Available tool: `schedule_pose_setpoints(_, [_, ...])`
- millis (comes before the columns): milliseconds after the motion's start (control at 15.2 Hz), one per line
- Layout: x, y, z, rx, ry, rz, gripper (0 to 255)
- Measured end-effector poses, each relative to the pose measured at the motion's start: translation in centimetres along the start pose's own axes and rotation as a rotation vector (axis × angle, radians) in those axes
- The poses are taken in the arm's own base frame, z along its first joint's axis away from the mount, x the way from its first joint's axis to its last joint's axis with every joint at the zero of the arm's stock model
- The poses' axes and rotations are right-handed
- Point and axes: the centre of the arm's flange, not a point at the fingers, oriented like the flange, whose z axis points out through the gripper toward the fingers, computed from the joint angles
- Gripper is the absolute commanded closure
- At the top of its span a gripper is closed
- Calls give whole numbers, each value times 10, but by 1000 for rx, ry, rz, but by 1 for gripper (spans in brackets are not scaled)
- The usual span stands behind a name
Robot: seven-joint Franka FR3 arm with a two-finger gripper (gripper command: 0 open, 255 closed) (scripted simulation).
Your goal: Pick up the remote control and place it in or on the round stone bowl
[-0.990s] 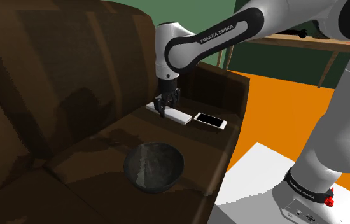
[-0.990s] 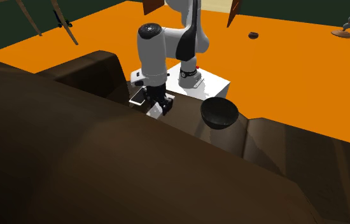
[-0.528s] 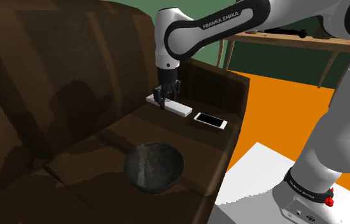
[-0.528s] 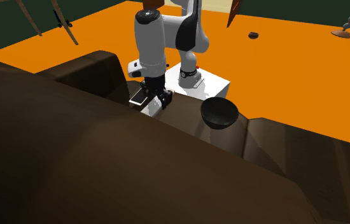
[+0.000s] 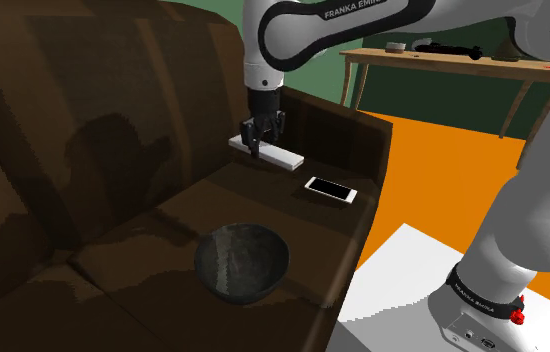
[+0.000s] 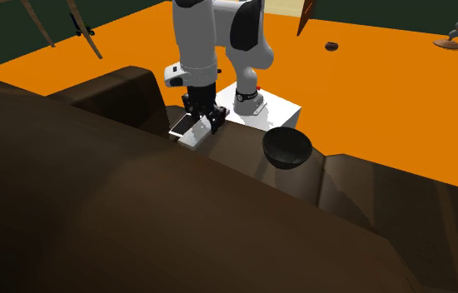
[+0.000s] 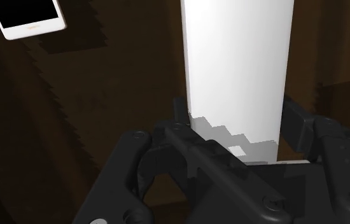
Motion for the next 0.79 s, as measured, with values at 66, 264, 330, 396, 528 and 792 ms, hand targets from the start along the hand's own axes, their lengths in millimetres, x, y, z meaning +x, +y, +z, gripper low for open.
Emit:
schedule_pose_setpoints(66, [-3, -4, -2, 0, 0, 0, 255])
schedule_pose_setpoints(264, [-21, -33, -4, 0, 0, -1, 255])
schedule_pose_setpoints(330, [-29, -43, -4, 0, 0, -1, 255])
schedule_pose_setpoints(396, [-36, -56, -5, 0, 0, -2, 255])
schedule_pose_setpoints(528, [-51, -79, -4, 0, 0, -2, 255])
schedule_pose_setpoints(792, [-82, -122, -1, 0, 0, -2, 255])
